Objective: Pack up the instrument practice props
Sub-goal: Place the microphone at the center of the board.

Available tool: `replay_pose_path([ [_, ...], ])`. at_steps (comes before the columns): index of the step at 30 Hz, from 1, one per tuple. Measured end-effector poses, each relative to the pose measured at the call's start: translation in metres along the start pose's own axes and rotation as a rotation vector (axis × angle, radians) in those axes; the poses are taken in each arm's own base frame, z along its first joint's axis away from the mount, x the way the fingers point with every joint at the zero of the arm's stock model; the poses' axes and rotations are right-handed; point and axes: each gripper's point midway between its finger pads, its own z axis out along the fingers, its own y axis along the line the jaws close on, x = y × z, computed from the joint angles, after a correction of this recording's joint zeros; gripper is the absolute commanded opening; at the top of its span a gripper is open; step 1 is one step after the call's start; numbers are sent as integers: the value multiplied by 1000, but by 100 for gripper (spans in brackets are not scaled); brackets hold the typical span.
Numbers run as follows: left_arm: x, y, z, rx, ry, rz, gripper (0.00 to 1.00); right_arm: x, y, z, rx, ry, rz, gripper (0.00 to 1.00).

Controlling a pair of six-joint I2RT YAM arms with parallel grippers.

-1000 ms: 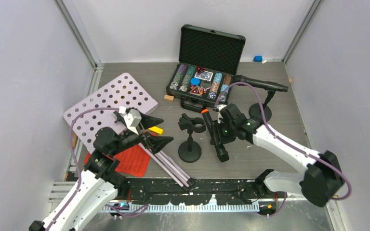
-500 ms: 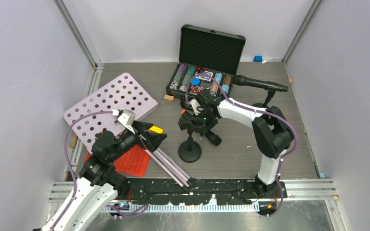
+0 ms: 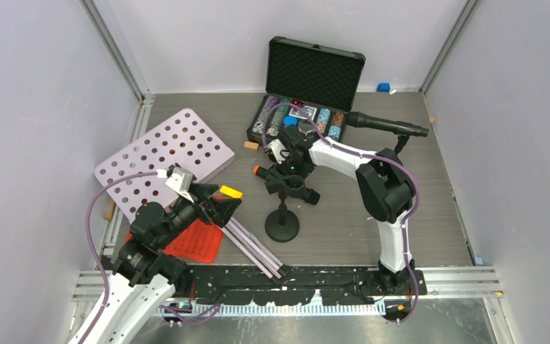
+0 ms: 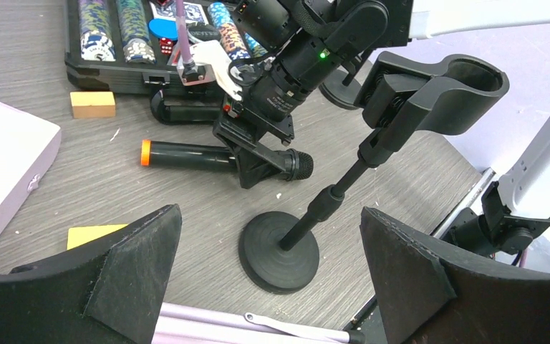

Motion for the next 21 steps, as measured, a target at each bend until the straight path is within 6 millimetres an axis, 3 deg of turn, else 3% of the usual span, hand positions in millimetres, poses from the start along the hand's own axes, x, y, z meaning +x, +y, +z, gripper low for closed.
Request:
replay_pose_path([
  [5,-1,0,-1,0,-7,4,98,-8,-7,-1,49,-44,41,92],
  [8,-1,-2,-1,13,-5,10,98,-16,-8,-17,68,-88,65,92],
  [14,1,-14,2,100,-21,38,98,-43,-12,-93,126,-332,121,92],
  [18,10,-21,6,164,-15,46,98,-44,-21,-148,180,-499,197,91],
  [21,14,-26,12,212,-5,43,98,-35,-28,-177,216,-586,261,90],
])
